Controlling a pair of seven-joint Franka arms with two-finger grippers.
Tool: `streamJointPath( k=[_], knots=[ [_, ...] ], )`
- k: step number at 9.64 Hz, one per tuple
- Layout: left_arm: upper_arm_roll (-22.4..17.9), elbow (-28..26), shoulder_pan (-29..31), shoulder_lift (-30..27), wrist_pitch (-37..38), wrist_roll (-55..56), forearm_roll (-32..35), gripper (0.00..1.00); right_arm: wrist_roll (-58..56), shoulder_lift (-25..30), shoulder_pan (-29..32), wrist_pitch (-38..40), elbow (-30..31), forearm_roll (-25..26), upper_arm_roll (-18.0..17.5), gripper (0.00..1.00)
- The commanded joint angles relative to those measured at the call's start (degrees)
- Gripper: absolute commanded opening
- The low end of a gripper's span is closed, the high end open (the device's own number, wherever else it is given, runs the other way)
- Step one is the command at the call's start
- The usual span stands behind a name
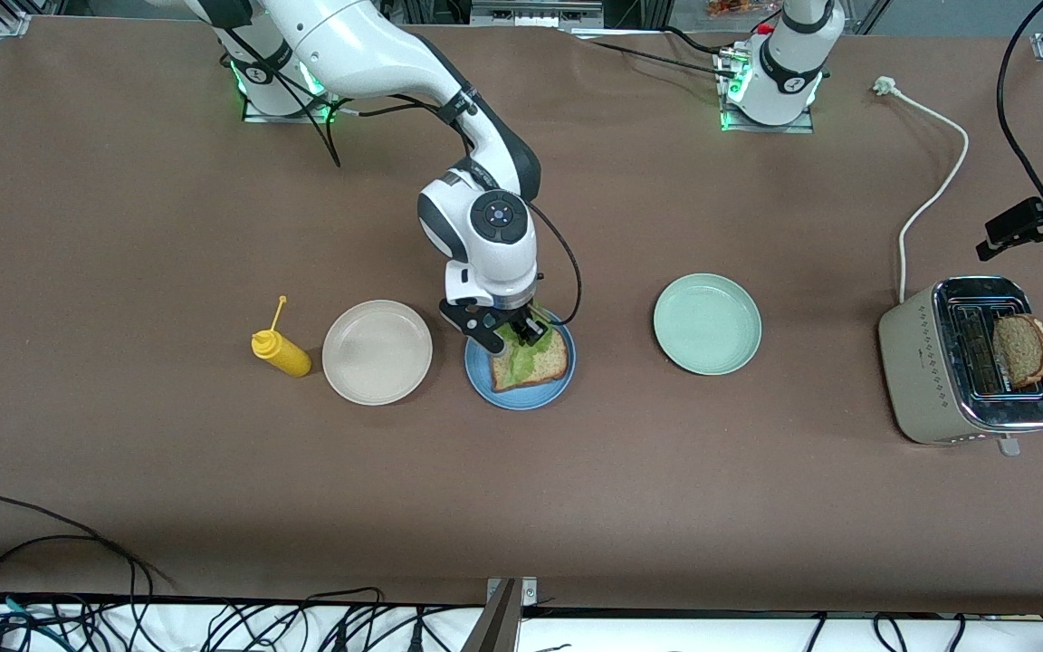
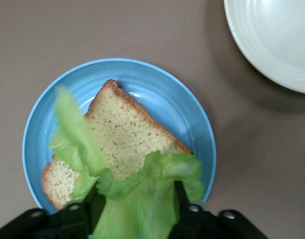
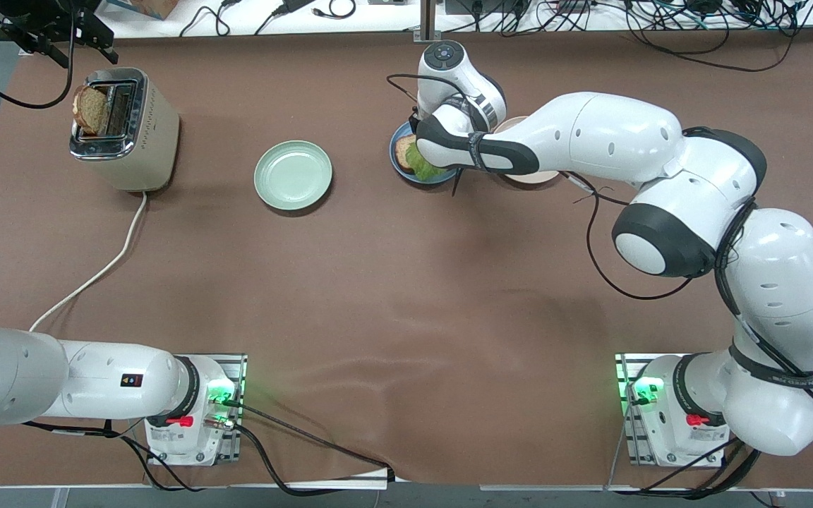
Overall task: Make sandwich in blue plate with both arms
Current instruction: 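Lower the lettuce onto the bread and open the right gripper, then withdraw the right gripper from the plate toward the yellow bottle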
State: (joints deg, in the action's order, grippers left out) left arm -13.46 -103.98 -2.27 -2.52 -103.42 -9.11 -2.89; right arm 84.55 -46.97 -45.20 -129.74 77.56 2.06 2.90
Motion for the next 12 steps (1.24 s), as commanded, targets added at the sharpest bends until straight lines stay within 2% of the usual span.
streamJointPath(
  k=[1, 4, 7, 10, 12],
  knots=[
    [-0.25, 1.23, -0.72, 0.59, 0.15, 0.50, 1.31, 1.00, 1.14, -0.93, -0.50, 0.63, -2.07, 1.19, 0.53, 1.00],
    [-0.25, 1.23, -0.90, 0.59, 0.24, 0.58, 1.31, 1.00, -3.13, 0.12, -0.06, 1.85, -2.07, 1.72, 1.32, 1.00],
    [-0.25, 1.23, -0.98, 0.59, 0.24, 0.58, 1.31, 1.00, -16.39, 3.36, 3.09, 8.43, -2.07, 0.93, 1.41, 1.00],
    [-0.16, 1.23, -0.98, 0.59, 0.24, 1.02, 1.31, 1.00, -44.37, 8.90, 8.80, 17.74, -1.98, 0.67, 1.41, 1.00],
    [0.10, 1.15, -0.98, 0.85, 0.33, 1.72, 1.31, 1.00, -57.08, 11.45, 12.14, 21.00, -1.71, 0.67, 1.41, 1.00]
  ],
)
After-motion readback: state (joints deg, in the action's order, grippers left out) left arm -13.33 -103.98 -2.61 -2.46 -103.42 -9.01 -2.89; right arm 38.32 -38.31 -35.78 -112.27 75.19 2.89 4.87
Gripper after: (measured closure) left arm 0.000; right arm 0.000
